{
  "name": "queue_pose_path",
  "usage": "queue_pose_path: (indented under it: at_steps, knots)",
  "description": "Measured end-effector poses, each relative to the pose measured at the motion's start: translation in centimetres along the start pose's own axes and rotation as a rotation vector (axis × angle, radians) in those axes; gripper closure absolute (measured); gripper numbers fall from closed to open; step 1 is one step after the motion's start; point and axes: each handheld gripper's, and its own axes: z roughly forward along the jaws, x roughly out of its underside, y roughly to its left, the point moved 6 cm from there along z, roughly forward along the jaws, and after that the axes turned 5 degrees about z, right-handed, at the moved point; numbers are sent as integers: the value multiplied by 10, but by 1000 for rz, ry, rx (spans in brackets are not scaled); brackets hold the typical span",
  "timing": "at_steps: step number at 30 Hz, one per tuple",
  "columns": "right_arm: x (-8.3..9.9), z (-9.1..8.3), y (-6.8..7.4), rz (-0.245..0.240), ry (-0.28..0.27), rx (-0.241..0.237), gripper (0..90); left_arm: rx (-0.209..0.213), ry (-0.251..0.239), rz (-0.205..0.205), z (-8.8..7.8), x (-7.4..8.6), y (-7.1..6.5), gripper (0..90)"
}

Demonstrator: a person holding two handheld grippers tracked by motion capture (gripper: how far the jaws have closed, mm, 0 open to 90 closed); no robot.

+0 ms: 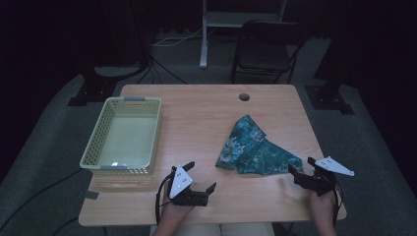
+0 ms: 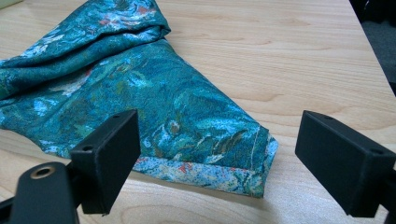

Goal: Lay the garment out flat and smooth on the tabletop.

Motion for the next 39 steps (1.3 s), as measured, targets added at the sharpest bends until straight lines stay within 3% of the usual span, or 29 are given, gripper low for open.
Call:
queue_pose_path:
  at_steps: [5,7,10,12,14,23,25,27,31,34,37,39]
  knots:
    - [0,-2,1,6,-5,-14,133,37,0,-15,0,0,-1,36]
    - [0,-2,-1,19,-5,-12,133,32,0,-16,0,0,-1,35]
    - [0,-2,-2,30,-4,-11,133,13,13,-17,1,0,0,35]
    - [1,-1,-1,27,3,-12,133,-42,29,-17,1,1,3,35]
    - [1,-1,-1,21,9,-9,133,-49,40,-15,1,2,3,35]
    - [1,-2,-1,24,5,0,133,-10,87,-80,4,4,7,35]
    - [1,-2,-1,23,7,4,133,18,125,-103,7,6,8,35]
    - [1,-2,-1,22,9,6,133,10,159,-125,10,7,10,36]
    - [2,-1,-1,20,17,13,133,22,158,-154,8,8,12,36]
    - [2,-1,-1,20,21,17,133,32,172,-153,9,9,11,35]
    - [2,-1,-1,21,21,18,133,48,236,-135,14,11,9,36]
    - [2,-1,-1,19,21,22,133,52,245,-127,16,11,9,36]
